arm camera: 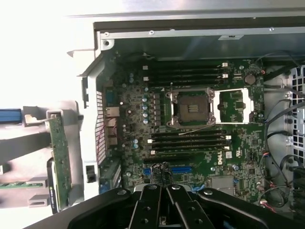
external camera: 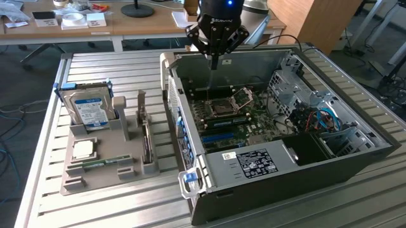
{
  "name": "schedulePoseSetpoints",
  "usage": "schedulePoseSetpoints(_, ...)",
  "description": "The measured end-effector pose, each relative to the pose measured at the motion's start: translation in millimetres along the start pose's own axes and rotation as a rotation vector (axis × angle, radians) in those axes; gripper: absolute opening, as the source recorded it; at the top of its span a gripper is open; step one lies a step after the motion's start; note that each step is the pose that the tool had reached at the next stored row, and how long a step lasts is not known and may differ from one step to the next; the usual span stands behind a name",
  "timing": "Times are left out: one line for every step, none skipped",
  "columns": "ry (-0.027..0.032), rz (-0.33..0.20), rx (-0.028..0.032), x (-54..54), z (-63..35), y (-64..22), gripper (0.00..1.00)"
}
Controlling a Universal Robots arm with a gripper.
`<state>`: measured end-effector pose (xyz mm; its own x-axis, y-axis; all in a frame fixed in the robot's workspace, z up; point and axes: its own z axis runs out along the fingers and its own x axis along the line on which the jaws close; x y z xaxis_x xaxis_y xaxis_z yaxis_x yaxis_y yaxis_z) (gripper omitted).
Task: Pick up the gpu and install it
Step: 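Reach for the gpu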
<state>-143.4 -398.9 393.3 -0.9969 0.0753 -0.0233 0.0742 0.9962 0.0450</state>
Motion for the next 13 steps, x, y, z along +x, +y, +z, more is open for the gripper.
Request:
schedulePoseSetpoints(-0.0001, 0.000, -0.0001, 1.9, 0.0, -0.1, 0.11)
schedulePoseSetpoints(0.0000, 0.000, 0.0000, 3.9, -0.1, -0.2, 0.11)
schedulePoseSetpoints(-0.0001, 0.000, -0.0001, 5.9, -0.1, -0.3, 0.11)
schedulePoseSetpoints(-0.0001, 0.000, 0.0000, 8.1, -0.2, -0.5, 0.11)
schedulePoseSetpoints(-0.0001, 0.000, 0.0000, 10.5, -0.3, -0.6, 0.11)
schedulePoseSetpoints(-0.0001, 0.000, 0.0000, 12.8, -0.3, -0.7, 0.11)
schedulePoseSetpoints(0.0000, 0.000, 0.0000, 15.2, -0.4, -0.8, 0.11)
schedulePoseSetpoints(0.0000, 0.000, 0.0000, 17.5, -0.4, -0.9, 0.11)
schedulePoseSetpoints(0.0000, 0.000, 0.0000, 20.0, -0.5, -1.0, 0.11)
schedulePoseSetpoints(0.0000, 0.000, 0.0000, 22.4, -0.6, -1.1, 0.11)
schedulePoseSetpoints(-0.0001, 0.000, -0.0001, 24.8, -0.6, -1.2, 0.11)
schedulePoseSetpoints(0.0000, 0.000, 0.0000, 27.4, -0.7, -1.3, 0.11)
schedulePoseSetpoints(0.0000, 0.000, 0.0001, 30.0, -0.8, -1.3, 0.11)
